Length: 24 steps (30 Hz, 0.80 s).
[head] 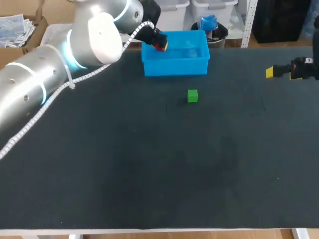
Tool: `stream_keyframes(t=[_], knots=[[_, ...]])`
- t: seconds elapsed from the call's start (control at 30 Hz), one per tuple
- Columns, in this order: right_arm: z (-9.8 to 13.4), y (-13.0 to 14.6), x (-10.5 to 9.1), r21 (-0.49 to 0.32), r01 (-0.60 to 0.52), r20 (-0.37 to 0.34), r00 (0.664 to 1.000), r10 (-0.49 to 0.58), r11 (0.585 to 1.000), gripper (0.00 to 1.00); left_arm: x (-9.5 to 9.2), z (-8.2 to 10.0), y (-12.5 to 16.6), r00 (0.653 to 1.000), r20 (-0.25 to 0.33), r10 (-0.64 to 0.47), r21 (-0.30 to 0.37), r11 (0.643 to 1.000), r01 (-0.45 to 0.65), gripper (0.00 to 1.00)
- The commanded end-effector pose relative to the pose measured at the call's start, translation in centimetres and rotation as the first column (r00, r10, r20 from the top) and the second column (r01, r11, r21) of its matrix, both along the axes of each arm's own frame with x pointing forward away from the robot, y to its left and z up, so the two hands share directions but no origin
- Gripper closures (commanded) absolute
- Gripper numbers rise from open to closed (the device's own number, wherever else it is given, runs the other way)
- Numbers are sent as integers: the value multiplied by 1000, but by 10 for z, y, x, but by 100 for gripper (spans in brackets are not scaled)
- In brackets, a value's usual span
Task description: Use the left arm to pick the red cube and place it into the blue plastic box first, then use the right arm to grasp the green cube and put it into the same blue plastic box after the first action is fully finished.
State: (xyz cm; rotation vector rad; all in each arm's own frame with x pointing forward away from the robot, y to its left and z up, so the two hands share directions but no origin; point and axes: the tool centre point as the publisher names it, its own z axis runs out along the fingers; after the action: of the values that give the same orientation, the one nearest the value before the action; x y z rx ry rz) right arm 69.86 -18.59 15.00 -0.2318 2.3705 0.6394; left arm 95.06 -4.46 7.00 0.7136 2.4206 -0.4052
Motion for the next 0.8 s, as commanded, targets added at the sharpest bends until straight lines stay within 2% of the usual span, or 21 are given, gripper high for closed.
stream_keyframes(t=[0.03,0.43,0.47,0.5,0.7,0.8], knots=[[0,0,0,-2,1,-1,1000,-1,1000,0,23,-9,-6,1000,-25,-11,9,1000,12,100],[0,0,0,-2,1,-1,1000,-1,1000,0,28,-22,-7,999,-49,3,34,999,-2,100],[0,0,0,-2,1,-1,1000,-1,1000,0,29,-21,-7,999,-49,0,38,999,2,48],[0,0,0,-2,1,-1,1000,-1,1000,0,29,-20,-7,999,-49,-1,39,999,3,1],[0,0,0,-2,1,-1,1000,-1,1000,0,28,-10,-10,999,-40,-11,45,999,13,0],[0,0,0,-2,1,-1,1000,-1,1000,0,25,3,-10,999,-28,-25,44,999,26,0]])
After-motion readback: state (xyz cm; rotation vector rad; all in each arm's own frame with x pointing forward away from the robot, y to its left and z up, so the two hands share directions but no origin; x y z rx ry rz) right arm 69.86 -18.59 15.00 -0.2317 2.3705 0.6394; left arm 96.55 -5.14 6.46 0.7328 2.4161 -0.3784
